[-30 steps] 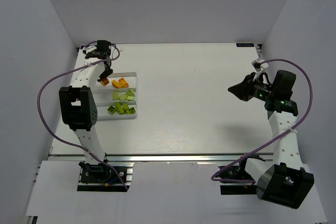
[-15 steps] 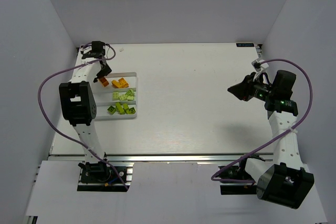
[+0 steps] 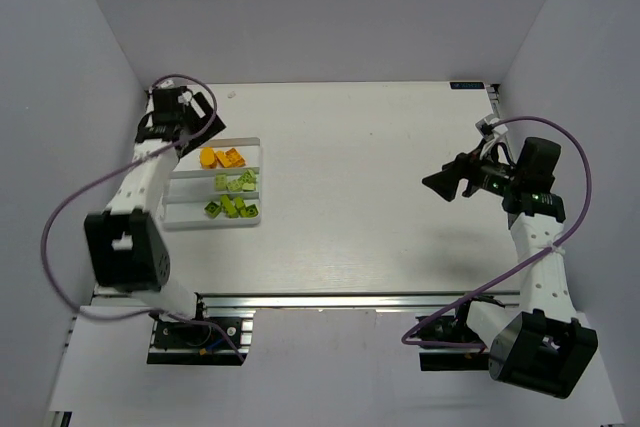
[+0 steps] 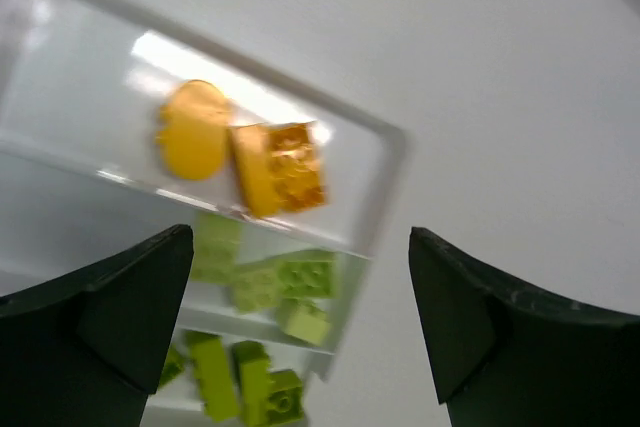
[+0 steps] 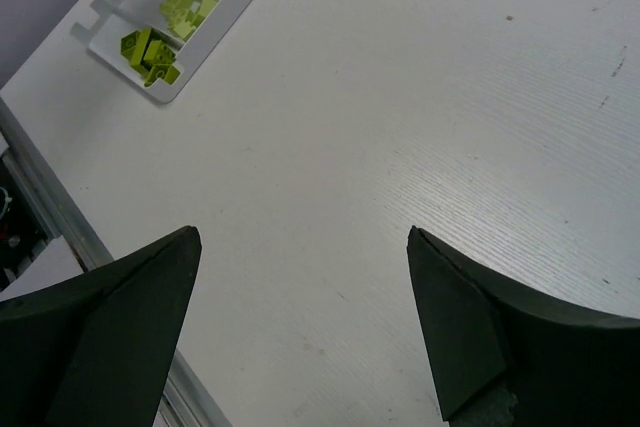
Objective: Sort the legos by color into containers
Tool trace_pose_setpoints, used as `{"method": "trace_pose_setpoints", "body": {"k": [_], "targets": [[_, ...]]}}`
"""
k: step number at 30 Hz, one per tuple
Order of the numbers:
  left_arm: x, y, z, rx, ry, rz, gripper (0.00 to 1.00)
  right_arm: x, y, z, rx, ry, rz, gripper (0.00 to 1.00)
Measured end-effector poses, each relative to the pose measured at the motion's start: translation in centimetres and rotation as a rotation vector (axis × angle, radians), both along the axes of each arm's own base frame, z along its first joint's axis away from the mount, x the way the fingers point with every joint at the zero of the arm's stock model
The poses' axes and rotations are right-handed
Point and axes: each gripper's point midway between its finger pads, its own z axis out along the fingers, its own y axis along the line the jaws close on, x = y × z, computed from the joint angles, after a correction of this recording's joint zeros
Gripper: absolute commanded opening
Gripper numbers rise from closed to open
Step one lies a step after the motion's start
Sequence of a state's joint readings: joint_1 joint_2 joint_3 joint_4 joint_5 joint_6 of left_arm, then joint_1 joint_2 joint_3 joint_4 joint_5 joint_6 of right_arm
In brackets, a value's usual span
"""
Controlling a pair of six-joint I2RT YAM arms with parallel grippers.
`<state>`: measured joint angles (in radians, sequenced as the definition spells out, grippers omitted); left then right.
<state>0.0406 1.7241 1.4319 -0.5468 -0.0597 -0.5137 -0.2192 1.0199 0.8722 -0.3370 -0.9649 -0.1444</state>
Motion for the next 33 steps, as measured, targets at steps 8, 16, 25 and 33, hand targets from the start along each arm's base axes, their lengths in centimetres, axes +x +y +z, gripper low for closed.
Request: {"method": "trace_pose_setpoints", "body": {"k": [8,16,25,33], "targets": [[-10.7,-10.1,15.6,-0.268,-0.641,-0.476,0.98,-0.3,0.5,-0.1,0.031,0.017,0.033,0.89],[-16.2,-13.0,9.4,-0.318,-0.600,-0.696,0.98,0.5,-0.3,-0.9,0.014,0.054,-0.029,0.89],[-19.7,-12.7,10.9,-0.184,-0.746,-0.757,0.98,1.7,-2.2,-1.9,-0.026,0.105,-0.183,0.89],[-20.0,-12.3,11.2,-0.127,-0.771,-0.758,0.98,2.4,-4.3,-1.0,-0.033,0.082,-0.308,0.89]]}}
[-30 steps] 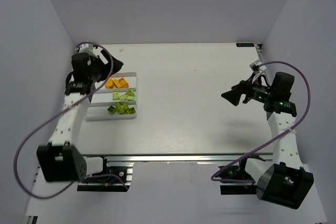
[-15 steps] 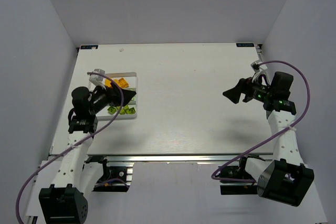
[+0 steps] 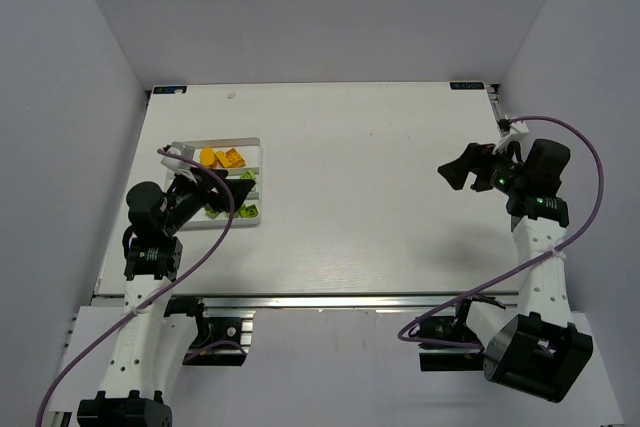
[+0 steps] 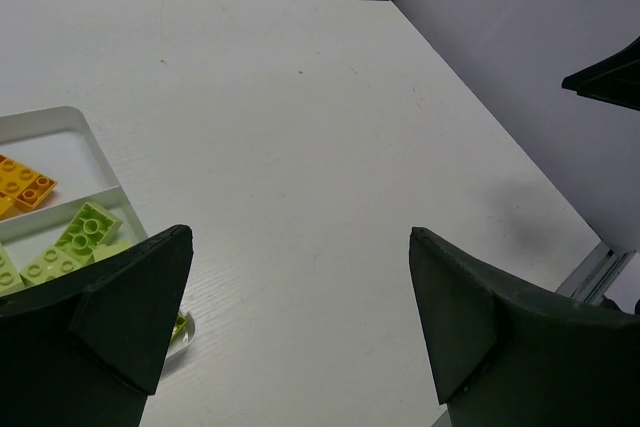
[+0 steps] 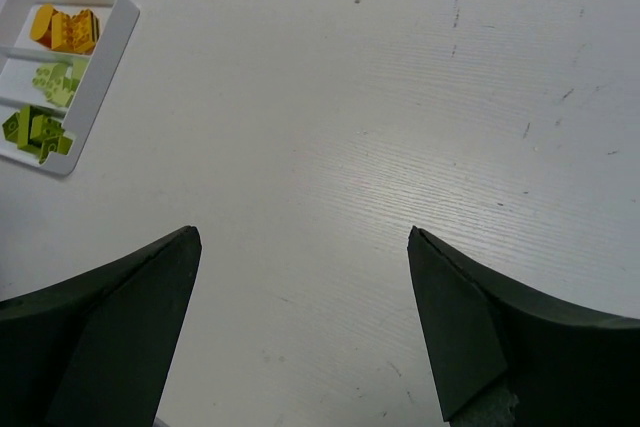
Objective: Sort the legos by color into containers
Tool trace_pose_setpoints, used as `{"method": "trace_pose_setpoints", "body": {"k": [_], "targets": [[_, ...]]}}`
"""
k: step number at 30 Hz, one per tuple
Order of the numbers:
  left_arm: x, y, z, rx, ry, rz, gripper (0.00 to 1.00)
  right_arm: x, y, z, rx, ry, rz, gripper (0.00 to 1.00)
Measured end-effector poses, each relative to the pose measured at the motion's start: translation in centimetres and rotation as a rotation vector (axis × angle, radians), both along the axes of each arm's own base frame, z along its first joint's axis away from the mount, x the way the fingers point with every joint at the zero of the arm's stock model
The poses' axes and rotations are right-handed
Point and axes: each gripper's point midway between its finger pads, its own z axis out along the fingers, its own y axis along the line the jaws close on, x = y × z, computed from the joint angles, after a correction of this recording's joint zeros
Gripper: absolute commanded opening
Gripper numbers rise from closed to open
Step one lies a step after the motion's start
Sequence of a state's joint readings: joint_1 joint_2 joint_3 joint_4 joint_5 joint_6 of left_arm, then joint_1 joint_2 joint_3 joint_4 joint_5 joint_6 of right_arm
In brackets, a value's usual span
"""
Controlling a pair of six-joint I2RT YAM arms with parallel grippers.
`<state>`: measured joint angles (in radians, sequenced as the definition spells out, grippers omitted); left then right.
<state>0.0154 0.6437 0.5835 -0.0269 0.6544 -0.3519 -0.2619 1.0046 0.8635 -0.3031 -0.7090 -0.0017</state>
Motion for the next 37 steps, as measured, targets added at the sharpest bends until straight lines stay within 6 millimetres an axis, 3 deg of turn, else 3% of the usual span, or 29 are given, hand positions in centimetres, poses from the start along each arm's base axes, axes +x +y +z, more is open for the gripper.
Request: {"method": "trace_pose_setpoints", "body": {"k": [7,18,37], "targets": [[0.0,0.1,-0.3,0.012,0.004,0.004,0.98,0.1,-1.2,0.0,0.003,-0.006,-0.048,0.89],[0.0,0.1,-0.3,0.019,0.000,0.002,0.98,-0.1,-1.5,0.2,0.014,-0.018,-0.032,0.89],[-0.2,0.0,-0.1,0.024,-0.014,-0.012,0.98,-1.4,-0.1,0.8,0.015,-0.063,0.091,0.90]]}}
